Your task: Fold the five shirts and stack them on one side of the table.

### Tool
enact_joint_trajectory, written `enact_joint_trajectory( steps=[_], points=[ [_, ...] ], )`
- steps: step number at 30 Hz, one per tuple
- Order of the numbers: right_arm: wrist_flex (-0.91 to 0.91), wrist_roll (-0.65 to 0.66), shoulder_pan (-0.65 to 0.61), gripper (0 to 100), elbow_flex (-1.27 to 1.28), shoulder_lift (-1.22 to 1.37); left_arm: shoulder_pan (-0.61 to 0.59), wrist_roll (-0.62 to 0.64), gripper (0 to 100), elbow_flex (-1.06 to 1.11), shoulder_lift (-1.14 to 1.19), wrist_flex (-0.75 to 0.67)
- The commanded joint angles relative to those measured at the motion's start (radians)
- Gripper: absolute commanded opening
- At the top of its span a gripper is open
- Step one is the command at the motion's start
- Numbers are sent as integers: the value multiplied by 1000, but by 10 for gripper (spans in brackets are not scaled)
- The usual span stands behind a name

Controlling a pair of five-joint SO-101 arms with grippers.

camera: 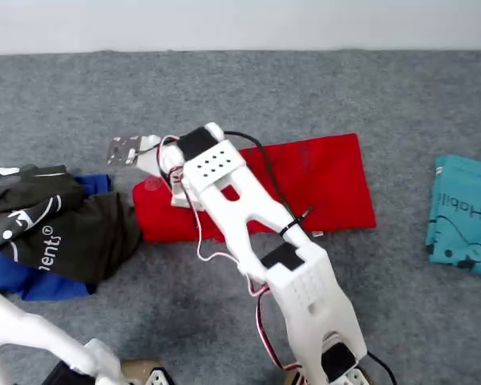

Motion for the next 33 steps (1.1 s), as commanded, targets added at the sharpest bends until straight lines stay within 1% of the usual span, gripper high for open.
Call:
enact_joint_trajectory(
  steps=[1,5,8,12,17,20,22,24,28,30,33],
  points=[
    [-18,5,53,191,-161,71,2,-5,14,-2,-29,-28],
    [-10,2,79,191,-342,208,2,-5,14,-1,-29,-28],
    [47,-54,85,190,-493,277,2,-5,14,-1,-29,-28],
    [147,-97,79,179,-666,306,3,-5,14,-1,-31,-28],
    [315,-103,51,58,-787,305,3,-5,14,-1,-31,-28],
    [323,-155,45,6,-784,280,3,-5,14,-1,-31,-28],
    [323,-190,42,11,-744,229,3,-5,14,-1,-31,-28],
    [323,-209,25,9,-651,159,3,-5,14,-1,-31,-28],
    [321,-264,1,25,-367,-50,3,-5,14,-1,-31,-23],
    [321,-295,-18,75,-201,-159,3,-5,14,-1,-31,-25],
    [318,-336,-56,179,11,-297,3,-5,14,-1,-31,-26]
  ],
)
